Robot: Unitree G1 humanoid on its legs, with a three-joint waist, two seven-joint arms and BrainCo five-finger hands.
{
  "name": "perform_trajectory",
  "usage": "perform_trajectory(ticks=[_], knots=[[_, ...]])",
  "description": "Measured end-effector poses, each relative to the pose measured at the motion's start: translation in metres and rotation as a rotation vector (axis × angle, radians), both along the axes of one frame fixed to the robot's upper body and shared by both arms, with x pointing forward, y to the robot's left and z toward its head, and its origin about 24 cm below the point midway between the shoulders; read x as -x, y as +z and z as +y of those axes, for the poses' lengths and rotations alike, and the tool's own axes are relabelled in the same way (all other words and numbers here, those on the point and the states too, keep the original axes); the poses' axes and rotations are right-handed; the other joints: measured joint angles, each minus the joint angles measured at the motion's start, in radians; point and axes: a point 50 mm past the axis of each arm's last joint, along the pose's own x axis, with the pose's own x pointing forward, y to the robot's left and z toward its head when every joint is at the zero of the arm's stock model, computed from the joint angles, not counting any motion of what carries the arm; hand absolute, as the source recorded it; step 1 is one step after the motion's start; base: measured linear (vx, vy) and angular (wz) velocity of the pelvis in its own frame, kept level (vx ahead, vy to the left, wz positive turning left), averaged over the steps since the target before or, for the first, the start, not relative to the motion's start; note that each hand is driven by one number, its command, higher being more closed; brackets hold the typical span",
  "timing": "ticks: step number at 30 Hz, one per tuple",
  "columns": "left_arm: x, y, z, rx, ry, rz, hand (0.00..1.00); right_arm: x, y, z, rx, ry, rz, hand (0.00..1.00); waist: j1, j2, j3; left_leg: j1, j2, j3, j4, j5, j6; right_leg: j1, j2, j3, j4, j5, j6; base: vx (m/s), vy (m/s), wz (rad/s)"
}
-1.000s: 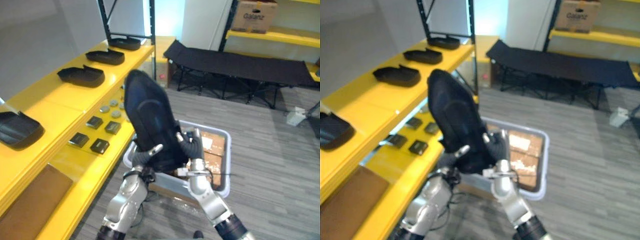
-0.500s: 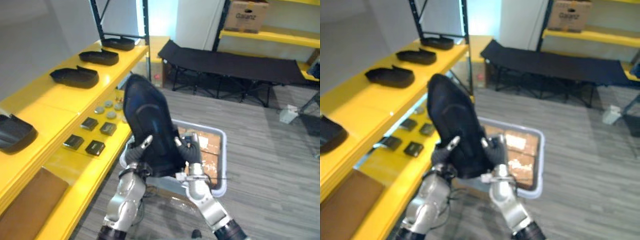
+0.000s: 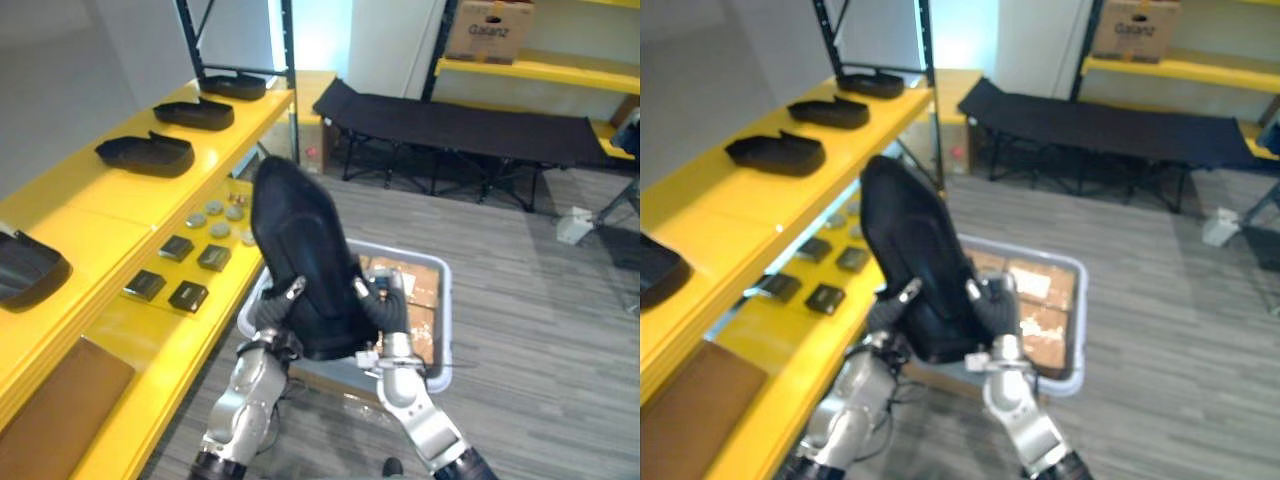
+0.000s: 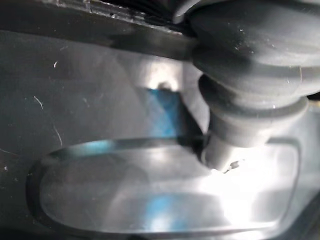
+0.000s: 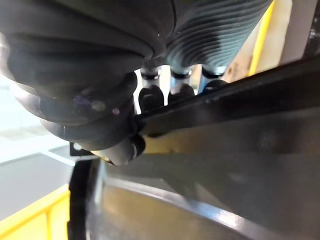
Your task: Walk over and take plastic housings, then place them on the shelf
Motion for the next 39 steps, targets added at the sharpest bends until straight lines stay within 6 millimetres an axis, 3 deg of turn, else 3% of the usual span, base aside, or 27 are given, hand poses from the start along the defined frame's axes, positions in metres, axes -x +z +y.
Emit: perform_trajectory(ticks=[15,19,24,30,39], knots=[[0.01,-0.007,-0.005,-0.084,-0.014,-0.01,1.0,0.004,-0.002,-0.003,-0.09,0.028,0.024,0.0,-0.008,0.0,-0.002,-0.005,-0.001,-0.002,0.002,0.0,0.0,-0.003,-0.001,0.0,0.0,0.002,0.001,0.0,0.0,0.0],[0.01,-0.001,-0.007,-0.222,0.02,-0.067,1.0,0.007,-0.005,-0.007,-0.178,0.033,0.039,0.0,-0.008,0.0,-0.002,-0.005,-0.001,-0.002,0.002,0.0,0.0,-0.002,-0.001,0.0,0.0,0.003,0.001,0.0,0.0,0.0],[0.011,0.011,0.0,-0.498,0.171,-0.162,1.0,0.012,0.003,-0.015,-0.411,0.004,-0.02,0.0,-0.009,0.002,-0.006,-0.004,-0.001,-0.002,0.002,0.0,0.0,-0.001,-0.001,0.0,0.0,0.003,0.001,0.0,0.0,0.0],[0.02,0.004,0.025,-0.661,0.372,-0.126,1.0,0.022,0.011,-0.053,-0.602,-0.223,-0.118,0.0,-0.022,0.008,-0.019,0.013,0.001,0.023,-0.007,-0.003,0.0,-0.001,0.003,0.026,0.0,0.002,0.001,-0.01,0.001,-0.12],[0.022,0.01,0.044,-0.646,0.495,-0.135,1.0,0.051,-0.027,-0.105,-0.507,-0.478,0.091,0.0,-0.037,0.016,-0.017,0.03,0.01,0.08,-0.004,-0.021,-0.001,-0.022,0.019,0.081,-0.014,0.005,-0.007,0.0,0.008,-0.18]])
